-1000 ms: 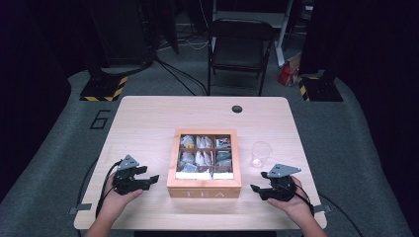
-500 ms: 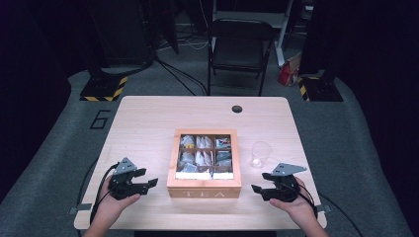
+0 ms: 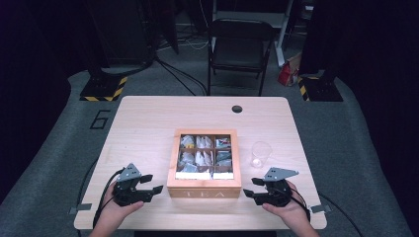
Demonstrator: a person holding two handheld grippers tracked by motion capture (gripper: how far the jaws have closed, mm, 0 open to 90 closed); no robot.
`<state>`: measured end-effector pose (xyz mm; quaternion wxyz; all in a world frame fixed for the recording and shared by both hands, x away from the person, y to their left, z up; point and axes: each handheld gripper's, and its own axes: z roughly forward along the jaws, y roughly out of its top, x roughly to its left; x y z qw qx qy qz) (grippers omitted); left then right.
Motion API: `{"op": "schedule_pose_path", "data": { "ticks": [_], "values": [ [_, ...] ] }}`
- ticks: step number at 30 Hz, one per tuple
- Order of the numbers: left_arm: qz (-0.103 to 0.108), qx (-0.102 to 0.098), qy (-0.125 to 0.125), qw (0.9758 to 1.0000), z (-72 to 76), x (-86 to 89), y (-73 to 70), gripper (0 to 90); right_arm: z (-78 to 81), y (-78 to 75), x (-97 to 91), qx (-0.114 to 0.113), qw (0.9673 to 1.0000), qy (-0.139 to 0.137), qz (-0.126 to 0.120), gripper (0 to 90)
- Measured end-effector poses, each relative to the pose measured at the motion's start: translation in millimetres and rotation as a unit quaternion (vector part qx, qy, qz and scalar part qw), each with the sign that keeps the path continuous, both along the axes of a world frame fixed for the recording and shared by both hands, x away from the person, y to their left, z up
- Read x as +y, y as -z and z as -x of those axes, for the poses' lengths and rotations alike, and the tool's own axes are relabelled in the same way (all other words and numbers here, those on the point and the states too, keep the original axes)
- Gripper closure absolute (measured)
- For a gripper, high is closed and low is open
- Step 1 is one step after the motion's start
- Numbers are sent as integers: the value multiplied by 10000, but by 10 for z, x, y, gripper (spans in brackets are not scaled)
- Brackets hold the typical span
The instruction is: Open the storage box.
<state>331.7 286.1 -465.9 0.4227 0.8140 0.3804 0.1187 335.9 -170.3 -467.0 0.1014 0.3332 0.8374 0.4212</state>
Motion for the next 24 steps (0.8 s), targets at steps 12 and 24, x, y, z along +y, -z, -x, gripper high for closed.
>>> {"op": "schedule_pose_path", "data": {
  "ticks": [12,24],
  "values": [
    [-70,0,196,9998,27,-127,58,431,38,50,126,-193,9995,-238,36,503],
    [-70,-4,327,9994,27,-224,77,473,22,54,180,-180,9992,-349,21,582]
  ]
}}
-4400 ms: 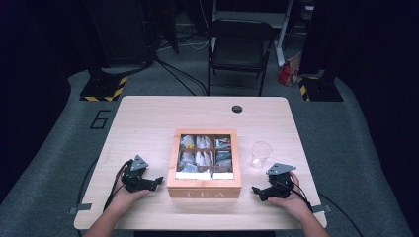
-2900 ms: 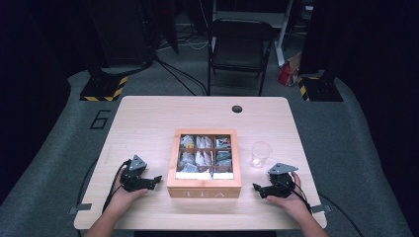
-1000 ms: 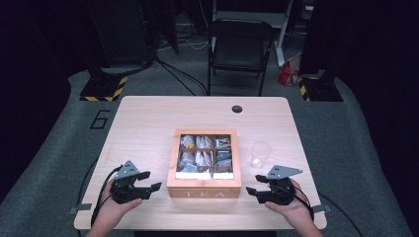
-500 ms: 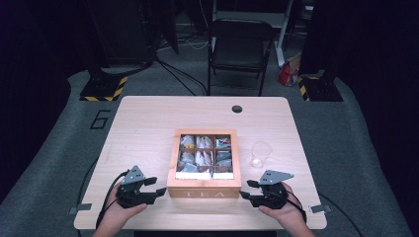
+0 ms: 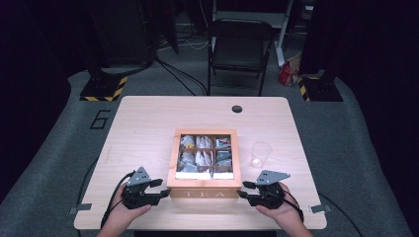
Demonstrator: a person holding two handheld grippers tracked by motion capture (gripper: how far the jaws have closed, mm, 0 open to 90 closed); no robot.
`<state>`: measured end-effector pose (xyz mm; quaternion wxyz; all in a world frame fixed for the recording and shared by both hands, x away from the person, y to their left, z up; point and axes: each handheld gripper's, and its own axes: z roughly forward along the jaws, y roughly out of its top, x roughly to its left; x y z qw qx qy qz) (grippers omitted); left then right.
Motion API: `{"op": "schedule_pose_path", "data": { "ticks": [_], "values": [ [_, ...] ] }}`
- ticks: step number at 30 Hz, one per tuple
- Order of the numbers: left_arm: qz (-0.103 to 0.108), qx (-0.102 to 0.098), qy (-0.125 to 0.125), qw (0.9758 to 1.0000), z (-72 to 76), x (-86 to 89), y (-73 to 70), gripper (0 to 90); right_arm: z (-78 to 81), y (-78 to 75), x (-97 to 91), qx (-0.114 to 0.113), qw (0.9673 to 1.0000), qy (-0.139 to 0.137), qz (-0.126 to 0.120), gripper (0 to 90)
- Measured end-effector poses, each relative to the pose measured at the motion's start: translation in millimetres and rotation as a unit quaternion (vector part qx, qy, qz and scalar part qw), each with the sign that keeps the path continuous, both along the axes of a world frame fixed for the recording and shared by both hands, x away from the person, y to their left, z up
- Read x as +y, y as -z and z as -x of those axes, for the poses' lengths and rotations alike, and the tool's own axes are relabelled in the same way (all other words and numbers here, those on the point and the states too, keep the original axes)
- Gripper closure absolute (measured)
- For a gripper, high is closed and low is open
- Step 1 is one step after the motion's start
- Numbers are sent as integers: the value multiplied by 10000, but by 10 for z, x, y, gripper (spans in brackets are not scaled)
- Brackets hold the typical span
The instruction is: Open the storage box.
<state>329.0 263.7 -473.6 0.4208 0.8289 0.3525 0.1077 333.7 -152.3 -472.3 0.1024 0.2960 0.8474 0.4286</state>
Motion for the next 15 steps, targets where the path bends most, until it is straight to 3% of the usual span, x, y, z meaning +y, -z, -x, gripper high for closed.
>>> {"op": "schedule_pose_path", "data": {
  "ticks": [3,11,15],
  "values": [
    [3,68,47,10000,8,-16,-4,485,0,1,10,-2,10000,3,13,583],
    [-50,-174,46,9998,17,-80,-19,540,-12,-11,31,-112,9999,12,-1,603],
    [-66,-161,129,9998,18,-99,-23,560,0,-19,46,-127,9999,26,1,621]
  ]
}}
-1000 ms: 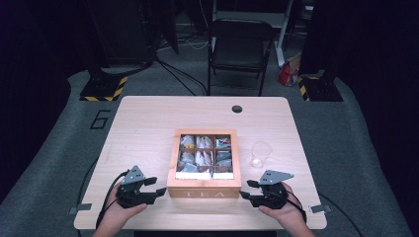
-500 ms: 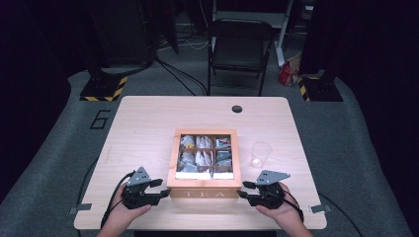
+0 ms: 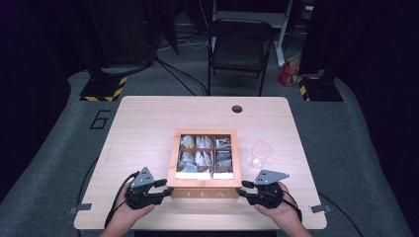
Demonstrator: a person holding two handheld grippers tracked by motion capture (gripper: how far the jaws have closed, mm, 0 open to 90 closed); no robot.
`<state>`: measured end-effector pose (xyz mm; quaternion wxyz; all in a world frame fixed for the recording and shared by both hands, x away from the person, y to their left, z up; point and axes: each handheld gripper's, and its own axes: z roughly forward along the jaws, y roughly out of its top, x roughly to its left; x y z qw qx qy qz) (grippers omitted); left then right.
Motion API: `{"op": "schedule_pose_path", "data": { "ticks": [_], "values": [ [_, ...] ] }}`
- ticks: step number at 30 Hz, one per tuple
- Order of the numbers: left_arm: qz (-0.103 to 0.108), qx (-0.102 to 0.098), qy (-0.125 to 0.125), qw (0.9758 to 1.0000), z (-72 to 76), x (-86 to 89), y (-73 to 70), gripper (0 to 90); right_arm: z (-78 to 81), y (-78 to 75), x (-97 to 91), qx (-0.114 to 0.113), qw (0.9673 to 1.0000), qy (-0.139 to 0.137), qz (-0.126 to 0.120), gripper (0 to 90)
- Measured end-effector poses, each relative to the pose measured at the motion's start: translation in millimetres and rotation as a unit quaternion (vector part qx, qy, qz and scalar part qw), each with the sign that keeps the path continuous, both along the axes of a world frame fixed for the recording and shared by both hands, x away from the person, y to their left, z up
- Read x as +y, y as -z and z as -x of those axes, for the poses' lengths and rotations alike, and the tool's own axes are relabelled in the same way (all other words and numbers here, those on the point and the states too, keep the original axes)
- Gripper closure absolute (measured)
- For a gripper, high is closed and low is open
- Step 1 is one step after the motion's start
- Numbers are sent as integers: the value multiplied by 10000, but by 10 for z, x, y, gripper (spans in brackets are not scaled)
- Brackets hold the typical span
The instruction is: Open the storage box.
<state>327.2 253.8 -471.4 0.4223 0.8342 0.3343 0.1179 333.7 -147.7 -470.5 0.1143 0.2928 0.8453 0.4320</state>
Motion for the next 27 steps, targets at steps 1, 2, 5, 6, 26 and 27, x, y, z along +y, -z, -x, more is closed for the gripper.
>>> {"op": "schedule_pose_path", "data": {
  "ticks": [1,2,5,6,26,27],
  "values": [
    [28,8,-7,10000,-1,-11,5,564,1,0,4,5,10000,-9,-12,623],
    [52,-26,-17,10000,0,-23,12,572,1,0,4,12,10000,-45,-5,623],
    [-25,-96,-18,9999,6,-38,0,572,-3,0,19,-50,10000,-43,-7,627],
    [-25,-96,-18,9999,6,-38,0,572,-1,-2,20,-40,10000,-44,9,627],
    [49,-68,-72,9999,15,-64,-45,569,-2,-42,18,35,9999,44,-89,620],
    [36,-34,-40,10000,12,-56,-61,568,-6,-53,17,16,10000,35,-85,620]
  ]
}}
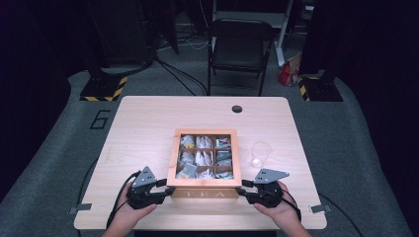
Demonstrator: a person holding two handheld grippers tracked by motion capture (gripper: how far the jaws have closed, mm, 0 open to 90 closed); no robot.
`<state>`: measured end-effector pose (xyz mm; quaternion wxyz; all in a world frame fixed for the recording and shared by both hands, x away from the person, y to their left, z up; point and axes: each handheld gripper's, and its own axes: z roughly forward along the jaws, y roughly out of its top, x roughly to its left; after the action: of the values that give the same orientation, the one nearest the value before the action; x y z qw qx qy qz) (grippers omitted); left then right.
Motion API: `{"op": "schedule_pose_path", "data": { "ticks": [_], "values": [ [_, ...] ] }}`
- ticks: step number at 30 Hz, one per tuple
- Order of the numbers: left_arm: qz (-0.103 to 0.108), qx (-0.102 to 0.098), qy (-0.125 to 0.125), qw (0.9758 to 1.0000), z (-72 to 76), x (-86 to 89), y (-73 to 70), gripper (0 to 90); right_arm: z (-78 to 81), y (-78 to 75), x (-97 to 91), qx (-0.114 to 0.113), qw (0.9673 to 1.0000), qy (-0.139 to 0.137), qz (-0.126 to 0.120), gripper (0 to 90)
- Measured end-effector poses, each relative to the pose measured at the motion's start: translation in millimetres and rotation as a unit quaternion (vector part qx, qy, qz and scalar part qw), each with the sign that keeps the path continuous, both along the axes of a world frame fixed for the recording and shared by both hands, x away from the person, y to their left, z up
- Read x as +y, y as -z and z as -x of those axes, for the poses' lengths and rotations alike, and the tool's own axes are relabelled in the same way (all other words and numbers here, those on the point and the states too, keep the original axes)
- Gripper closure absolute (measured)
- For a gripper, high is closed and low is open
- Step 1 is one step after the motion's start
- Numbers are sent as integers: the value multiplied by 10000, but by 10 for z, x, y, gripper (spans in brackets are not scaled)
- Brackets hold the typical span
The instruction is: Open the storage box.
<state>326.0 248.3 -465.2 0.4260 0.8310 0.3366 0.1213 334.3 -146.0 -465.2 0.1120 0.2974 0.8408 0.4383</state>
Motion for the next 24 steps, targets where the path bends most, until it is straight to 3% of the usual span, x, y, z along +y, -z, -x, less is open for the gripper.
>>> {"op": "schedule_pose_path", "data": {
  "ticks": [5,14,24],
  "values": [
    [132,-42,-83,9999,-3,-1,-68,558,-8,-69,-17,-6,9999,30,-145,619],
    [102,-197,-170,9996,-35,-26,-189,516,-31,-167,-25,-14,9995,88,-305,607],
    [229,-75,-150,9996,-108,2,-359,511,-101,-307,-10,-93,9994,104,-318,589]
  ]
}}
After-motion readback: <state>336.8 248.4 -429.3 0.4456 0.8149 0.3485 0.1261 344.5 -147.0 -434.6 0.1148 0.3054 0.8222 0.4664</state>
